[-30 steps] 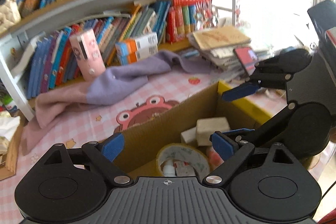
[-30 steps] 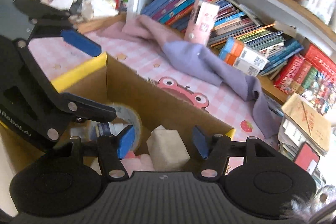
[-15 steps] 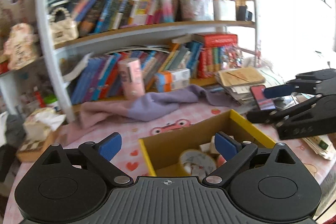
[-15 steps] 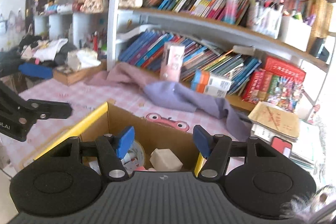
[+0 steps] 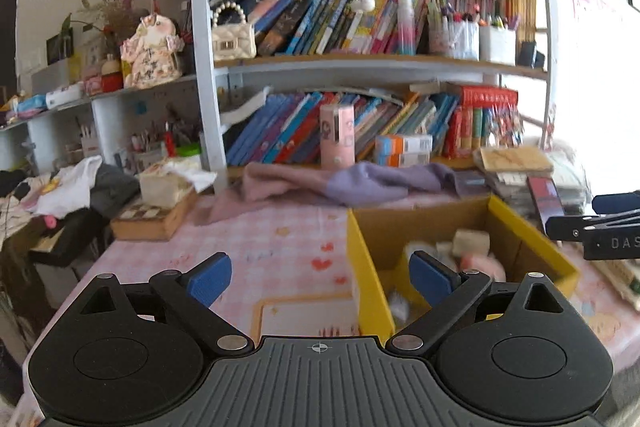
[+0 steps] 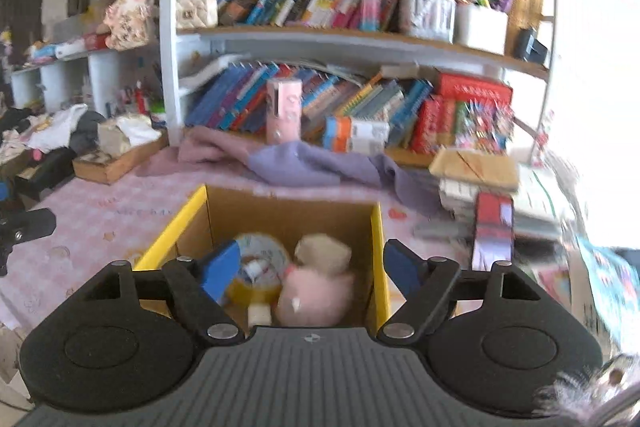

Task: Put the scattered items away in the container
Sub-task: 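Withdraw both tools from the yellow box back over the table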

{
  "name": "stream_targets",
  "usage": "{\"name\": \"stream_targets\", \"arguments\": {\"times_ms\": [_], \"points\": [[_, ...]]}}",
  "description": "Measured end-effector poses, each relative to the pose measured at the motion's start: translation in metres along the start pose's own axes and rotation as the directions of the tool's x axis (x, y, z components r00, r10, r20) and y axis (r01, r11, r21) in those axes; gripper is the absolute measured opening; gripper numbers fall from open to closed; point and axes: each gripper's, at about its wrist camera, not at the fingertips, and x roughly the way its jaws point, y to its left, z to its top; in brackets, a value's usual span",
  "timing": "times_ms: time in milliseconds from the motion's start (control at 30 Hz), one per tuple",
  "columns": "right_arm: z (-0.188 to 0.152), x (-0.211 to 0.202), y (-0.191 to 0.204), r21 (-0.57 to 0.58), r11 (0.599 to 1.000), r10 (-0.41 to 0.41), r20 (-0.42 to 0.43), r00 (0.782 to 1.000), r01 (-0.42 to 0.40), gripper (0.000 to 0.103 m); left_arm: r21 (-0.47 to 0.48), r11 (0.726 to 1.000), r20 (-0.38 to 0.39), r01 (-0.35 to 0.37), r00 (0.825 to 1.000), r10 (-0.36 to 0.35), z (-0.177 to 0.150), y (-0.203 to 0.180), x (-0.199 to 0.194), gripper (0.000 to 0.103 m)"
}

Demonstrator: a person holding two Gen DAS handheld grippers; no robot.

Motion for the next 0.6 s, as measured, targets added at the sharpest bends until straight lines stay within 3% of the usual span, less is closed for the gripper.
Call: {"name": "stream_targets", "arguments": {"times_ms": [233, 600], "points": [[-0.039, -0.032, 0.030, 0.021, 1.000, -0.011, -0.061, 0.998, 0.012, 0.080, -0.059, 0.998, -0.072, 0.009, 0.997, -0.013, -0.036, 0.007, -0.028, 0.100], [-0.088, -0.067, 0.064, 0.115, 0.993, -0.006, -0.197, 0.980, 0.029, 0.086, -0.027, 1.000, -0.162, 0.000, 0.987, -0.004, -0.075, 0.015, -0.068, 0.102]]}}
